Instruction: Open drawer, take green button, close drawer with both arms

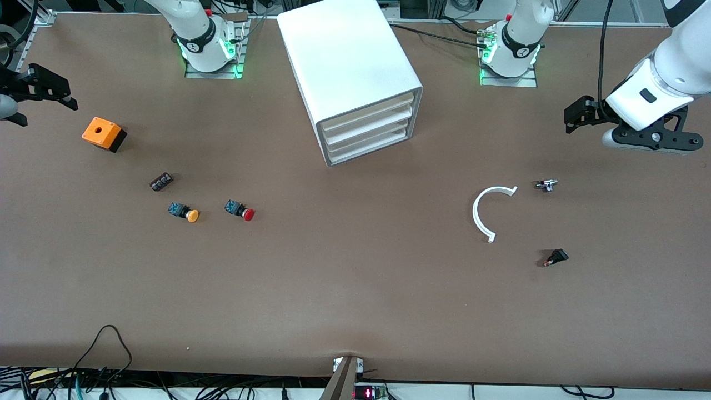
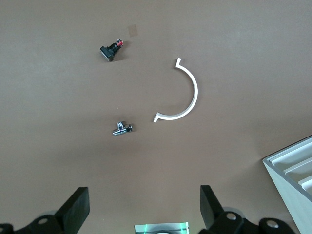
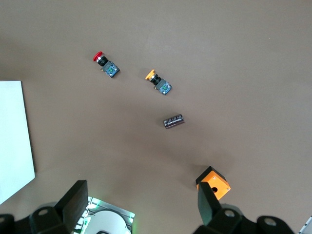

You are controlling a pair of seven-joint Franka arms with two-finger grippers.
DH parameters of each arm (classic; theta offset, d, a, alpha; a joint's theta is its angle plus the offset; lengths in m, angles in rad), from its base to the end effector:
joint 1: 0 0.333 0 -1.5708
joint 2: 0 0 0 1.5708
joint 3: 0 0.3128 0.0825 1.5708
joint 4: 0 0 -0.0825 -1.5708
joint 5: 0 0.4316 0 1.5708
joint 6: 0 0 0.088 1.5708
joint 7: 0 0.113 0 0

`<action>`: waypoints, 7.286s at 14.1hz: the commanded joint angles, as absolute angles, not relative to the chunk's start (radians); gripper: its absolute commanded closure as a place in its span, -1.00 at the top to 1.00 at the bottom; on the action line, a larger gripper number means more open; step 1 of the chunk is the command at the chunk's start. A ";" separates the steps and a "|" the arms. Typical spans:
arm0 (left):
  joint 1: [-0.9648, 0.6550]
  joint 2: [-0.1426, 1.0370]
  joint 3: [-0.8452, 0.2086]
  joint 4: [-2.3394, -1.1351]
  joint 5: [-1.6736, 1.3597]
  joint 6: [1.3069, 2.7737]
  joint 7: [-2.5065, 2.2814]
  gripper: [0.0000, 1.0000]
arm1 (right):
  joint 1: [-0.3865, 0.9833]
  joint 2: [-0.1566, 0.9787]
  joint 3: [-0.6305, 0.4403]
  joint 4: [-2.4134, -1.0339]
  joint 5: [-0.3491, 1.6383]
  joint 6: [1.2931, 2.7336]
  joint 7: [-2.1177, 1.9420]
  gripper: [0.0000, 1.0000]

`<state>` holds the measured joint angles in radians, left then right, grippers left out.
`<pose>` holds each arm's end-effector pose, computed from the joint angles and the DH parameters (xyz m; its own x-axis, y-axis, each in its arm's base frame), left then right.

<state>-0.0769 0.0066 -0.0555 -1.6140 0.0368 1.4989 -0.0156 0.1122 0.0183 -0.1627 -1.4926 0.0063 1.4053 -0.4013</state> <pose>0.5888 -0.0739 0.5834 0.9862 -0.1130 -0.1208 -0.1184 -0.9922 -0.0383 0.5890 -0.0281 0.6309 0.9339 0.3446 -0.0955 0.3419 -0.9387 -0.0441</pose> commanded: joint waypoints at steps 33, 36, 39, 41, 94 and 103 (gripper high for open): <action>-0.239 0.707 -0.207 -1.630 -0.960 1.793 0.828 1.00 | 0.245 0.344 -0.121 -1.450 0.035 1.598 -0.433 1.00; -0.244 0.709 -0.206 -1.703 -1.064 1.801 0.933 1.00 | 0.245 0.351 -0.115 -1.447 0.034 1.641 -0.433 1.00; -0.245 0.707 -0.207 -1.739 -1.066 1.798 0.966 0.98 | 0.239 0.367 -0.117 -1.447 0.037 1.641 -0.434 1.00; -0.233 0.706 -0.207 -1.772 -1.068 1.798 1.017 0.91 | 0.232 0.396 -0.120 -1.447 0.043 1.657 -0.443 1.00; -0.218 0.818 -0.025 -1.645 -1.191 1.795 1.232 -1.00 | 0.672 0.612 0.074 -1.394 0.149 2.031 -1.043 1.00; -0.203 0.808 -0.025 -1.638 -1.154 1.787 1.233 1.00 | 0.765 0.675 0.071 -1.384 0.143 2.137 -1.040 1.00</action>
<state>-0.2072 0.8007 -0.0236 -1.6624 -1.1762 1.7916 1.2233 0.7549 0.6456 0.0773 -1.4225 0.1507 2.1398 -1.0299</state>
